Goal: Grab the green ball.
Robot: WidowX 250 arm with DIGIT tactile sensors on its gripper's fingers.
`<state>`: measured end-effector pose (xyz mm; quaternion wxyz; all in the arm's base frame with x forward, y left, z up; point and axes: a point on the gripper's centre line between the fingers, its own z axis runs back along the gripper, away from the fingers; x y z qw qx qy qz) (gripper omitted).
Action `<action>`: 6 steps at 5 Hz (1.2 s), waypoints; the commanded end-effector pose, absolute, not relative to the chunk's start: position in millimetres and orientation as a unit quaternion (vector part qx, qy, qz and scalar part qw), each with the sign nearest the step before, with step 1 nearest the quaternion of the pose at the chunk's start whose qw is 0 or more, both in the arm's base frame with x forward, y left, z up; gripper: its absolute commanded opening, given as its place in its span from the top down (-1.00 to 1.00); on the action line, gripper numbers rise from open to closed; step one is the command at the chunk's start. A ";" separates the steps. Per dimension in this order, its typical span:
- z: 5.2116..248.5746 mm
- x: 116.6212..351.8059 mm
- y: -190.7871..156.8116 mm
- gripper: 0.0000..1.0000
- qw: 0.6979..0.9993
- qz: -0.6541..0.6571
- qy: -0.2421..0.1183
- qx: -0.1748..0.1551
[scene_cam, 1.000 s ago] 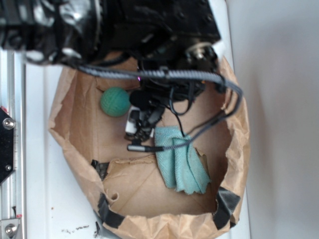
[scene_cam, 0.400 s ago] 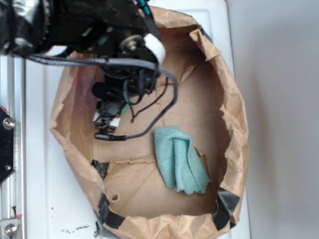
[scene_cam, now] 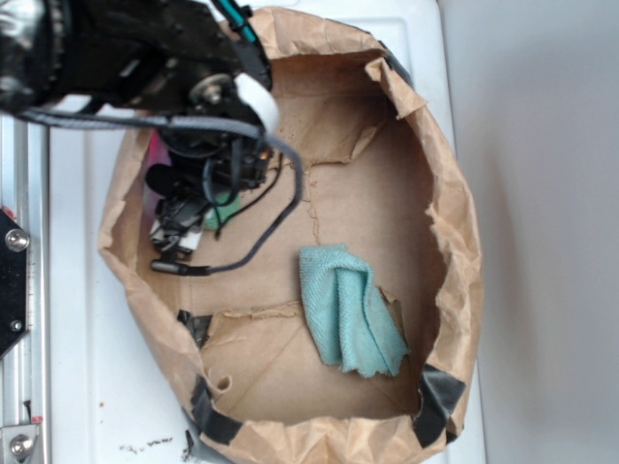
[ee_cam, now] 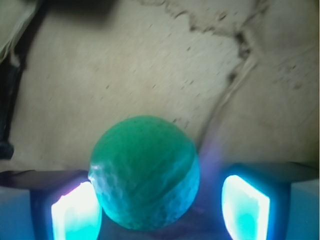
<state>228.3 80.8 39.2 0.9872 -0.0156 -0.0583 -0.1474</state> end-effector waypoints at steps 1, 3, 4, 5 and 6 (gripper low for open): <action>41.9 236.5 83.8 1.00 0.991 -0.120 -0.066 0.001; 29.6 248.4 79.5 1.00 0.993 -0.087 -0.072 0.020; 35.2 250.9 80.4 1.00 0.994 -0.083 -0.066 0.012; 50.6 254.3 83.3 1.00 0.995 -0.071 -0.063 -0.009; 72.0 259.7 81.5 1.00 0.997 -0.051 -0.056 -0.026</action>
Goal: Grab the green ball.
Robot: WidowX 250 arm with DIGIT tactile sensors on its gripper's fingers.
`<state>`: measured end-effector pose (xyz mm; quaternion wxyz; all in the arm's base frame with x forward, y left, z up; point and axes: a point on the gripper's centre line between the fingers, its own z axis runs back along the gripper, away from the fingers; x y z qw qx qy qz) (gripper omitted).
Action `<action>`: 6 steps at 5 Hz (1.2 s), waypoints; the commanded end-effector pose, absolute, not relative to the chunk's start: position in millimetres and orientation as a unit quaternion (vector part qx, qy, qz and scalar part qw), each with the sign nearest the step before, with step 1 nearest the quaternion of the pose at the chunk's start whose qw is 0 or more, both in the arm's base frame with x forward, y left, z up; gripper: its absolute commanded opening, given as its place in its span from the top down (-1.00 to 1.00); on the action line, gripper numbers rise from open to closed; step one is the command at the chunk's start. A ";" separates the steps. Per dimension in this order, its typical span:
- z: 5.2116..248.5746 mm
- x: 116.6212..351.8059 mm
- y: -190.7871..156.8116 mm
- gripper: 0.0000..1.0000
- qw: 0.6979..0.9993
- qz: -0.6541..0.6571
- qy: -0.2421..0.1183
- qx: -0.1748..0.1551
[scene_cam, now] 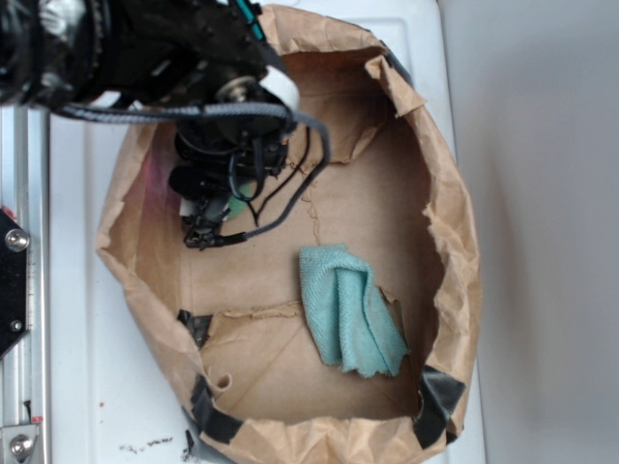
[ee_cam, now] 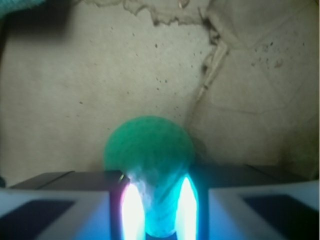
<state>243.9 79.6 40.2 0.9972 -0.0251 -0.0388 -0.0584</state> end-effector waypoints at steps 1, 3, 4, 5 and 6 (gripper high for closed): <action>102.8 260.3 83.2 1.00 0.996 -0.034 -0.068 -0.042; 156.9 262.6 56.1 1.00 0.993 -0.020 -0.090 -0.067; 162.4 264.2 30.1 1.00 0.994 -0.007 -0.094 -0.056; 167.5 262.5 14.3 1.00 0.991 -0.002 -0.116 -0.064; 171.9 260.3 6.0 1.00 0.989 0.003 -0.130 -0.069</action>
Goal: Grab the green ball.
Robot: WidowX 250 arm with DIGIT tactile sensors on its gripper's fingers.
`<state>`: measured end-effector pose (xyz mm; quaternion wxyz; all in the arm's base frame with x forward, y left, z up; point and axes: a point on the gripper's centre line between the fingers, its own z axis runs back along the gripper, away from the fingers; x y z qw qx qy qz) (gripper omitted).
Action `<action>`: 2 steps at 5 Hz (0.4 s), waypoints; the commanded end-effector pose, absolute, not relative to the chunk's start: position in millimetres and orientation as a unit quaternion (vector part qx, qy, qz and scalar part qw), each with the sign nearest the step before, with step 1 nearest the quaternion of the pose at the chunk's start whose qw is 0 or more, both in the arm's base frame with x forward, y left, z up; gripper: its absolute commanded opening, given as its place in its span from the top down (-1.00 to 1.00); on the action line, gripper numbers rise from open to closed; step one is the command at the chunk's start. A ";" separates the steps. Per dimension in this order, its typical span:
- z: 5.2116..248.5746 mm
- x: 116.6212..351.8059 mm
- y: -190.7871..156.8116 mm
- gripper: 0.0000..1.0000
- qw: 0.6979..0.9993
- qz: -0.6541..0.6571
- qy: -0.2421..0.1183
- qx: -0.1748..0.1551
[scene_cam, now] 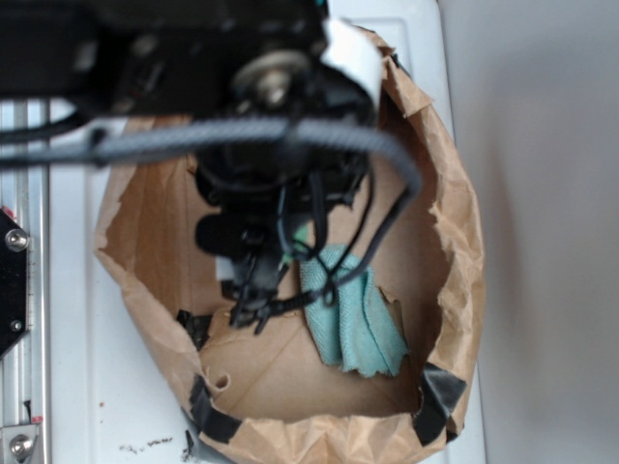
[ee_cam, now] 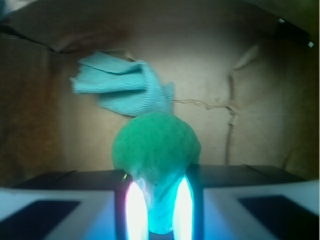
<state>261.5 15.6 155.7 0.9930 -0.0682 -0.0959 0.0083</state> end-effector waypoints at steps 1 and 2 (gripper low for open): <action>173.0 260.0 -0.8 1.00 0.988 0.012 -0.143 -0.062; 165.3 260.3 0.3 0.75 0.988 0.016 -0.149 -0.034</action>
